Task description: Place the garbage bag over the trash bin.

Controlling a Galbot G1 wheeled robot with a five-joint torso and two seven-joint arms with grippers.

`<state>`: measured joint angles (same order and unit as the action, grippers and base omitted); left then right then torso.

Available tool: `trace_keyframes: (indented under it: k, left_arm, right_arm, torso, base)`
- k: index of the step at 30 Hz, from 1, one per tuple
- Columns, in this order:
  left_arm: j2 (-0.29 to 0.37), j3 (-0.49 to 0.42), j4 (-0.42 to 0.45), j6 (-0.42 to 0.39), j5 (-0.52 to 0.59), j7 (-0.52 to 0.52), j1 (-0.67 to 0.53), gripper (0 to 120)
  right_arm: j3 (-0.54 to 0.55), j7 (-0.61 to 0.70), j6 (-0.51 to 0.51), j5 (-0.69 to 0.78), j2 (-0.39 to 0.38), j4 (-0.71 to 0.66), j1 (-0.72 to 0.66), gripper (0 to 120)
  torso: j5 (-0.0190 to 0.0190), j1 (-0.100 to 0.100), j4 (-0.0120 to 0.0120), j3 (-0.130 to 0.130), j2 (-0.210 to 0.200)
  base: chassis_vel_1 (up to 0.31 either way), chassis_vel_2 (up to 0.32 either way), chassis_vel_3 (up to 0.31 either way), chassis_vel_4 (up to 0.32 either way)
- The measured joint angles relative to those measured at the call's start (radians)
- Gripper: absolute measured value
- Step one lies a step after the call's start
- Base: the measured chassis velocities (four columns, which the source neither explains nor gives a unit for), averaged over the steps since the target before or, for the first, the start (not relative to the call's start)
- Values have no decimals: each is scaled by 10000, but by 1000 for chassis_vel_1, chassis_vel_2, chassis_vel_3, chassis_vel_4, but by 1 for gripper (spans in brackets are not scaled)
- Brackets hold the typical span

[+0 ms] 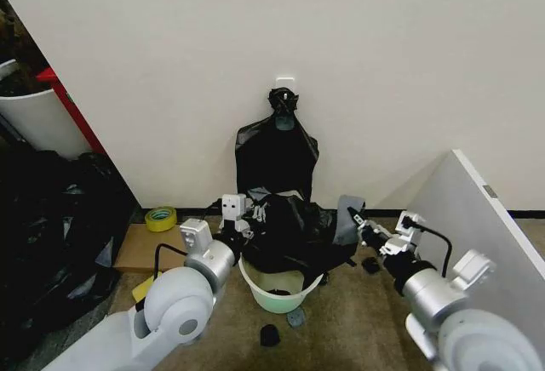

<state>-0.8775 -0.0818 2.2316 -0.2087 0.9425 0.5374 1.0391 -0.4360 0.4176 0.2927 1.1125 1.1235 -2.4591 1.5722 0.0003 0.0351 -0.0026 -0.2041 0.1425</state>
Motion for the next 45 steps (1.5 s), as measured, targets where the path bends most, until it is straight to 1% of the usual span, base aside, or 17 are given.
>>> trace_keyframes:
  k: [3,7,9,13,16,19,20,22,24,26,27,29,34,35,40,42,45]
  left_arm:
    - [-107,99,-243,125,-193,-12,236,0]
    - [-198,161,-394,211,-357,-29,433,0]
    - [-264,214,-488,316,-577,-91,664,0]
    - [-284,372,-651,584,-1108,-300,860,0]
    - [-386,568,-1011,902,-1400,-382,862,0]
    - [-555,592,-1450,1169,-1765,-463,633,0]
    - [-555,592,-1450,1169,-1765,-463,633,0]
    - [-666,554,-1744,1255,-1994,-471,476,0]
    - [-692,471,-1906,1292,-2198,-475,523,0]
    - [-652,437,-1922,1308,-2377,-504,769,0]
    - [-652,437,-1922,1308,-2377,-504,769,0]
    - [-595,480,-1867,1307,-2508,-507,1161,0]
    - [-404,644,-1420,1221,-2782,-494,2157,0]
    - [-404,644,-1420,1221,-2782,-494,2157,0]
    - [-382,845,-1332,1313,-3197,-501,3027,0]
    - [-383,875,-1356,1334,-3241,-499,3090,0]
    - [-346,1182,-1392,1353,-3404,-480,3537,0]
  right_arm:
    - [356,-181,-192,-683,194,329,173,0]
    - [638,-292,-326,-1191,332,572,301,0]
    - [1004,-343,-494,-1607,515,779,363,0]
    - [1347,-408,-683,-1700,800,884,85,0]
    - [1394,-597,-1075,-1644,1009,1164,-411,0]
    - [1415,-606,-1193,-1182,1217,1267,-1001,0]
    - [1415,-606,-1193,-1182,1217,1267,-1001,0]
    - [1618,-572,-1219,-1123,1418,1571,-1263,0]
    - [1878,-562,-1251,-1458,1574,2155,-1274,0]
    - [2040,-641,-1354,-1941,1630,2606,-1060,0]
    - [2040,-641,-1354,-1941,1630,2606,-1060,0]
    - [2131,-744,-1459,-2484,1620,2851,-726,0]
    - [2293,-398,-1266,-3618,1479,2703,-88,0]
    - [2293,-398,-1266,-3618,1479,2703,-88,0]
    - [2148,363,-658,-3503,1283,2192,600,0]
    - [2098,440,-604,-3398,1257,2139,667,0]
    - [1617,803,-168,-2591,1086,1850,1014,0]
  torso:
    - [0,0,0,0,0]
    - [2,0,0,0,0]
    - [0,0,0,0,0]
    - [1,0,1,0,0]
    - [2,0,2,0,0]
    - [0,0,1,0,0]
    - [0,0,1,0,0]
    - [1,0,0,0,0]
    - [3,1,-1,0,0]
    - [5,1,0,-1,0]
    - [5,1,0,-1,0]
    - [3,0,1,0,0]
    - [3,0,1,0,2]
    - [3,0,1,0,2]
    - [2,0,0,1,2]
    - [2,0,-1,1,2]
    - [1,0,0,1,2]
  base:
    - [0,0,0,0]
    - [0,0,0,0]
    - [0,0,0,0]
    - [0,0,0,0]
    - [0,0,0,0]
    - [0,0,0,0]
    - [0,0,0,0]
    - [0,0,0,0]
    - [0,0,0,0]
    - [0,0,0,0]
    - [0,0,0,0]
    - [0,0,0,0]
    - [0,0,0,0]
    - [0,0,0,0]
    - [0,0,0,0]
    - [0,0,0,0]
    - [0,0,0,0]
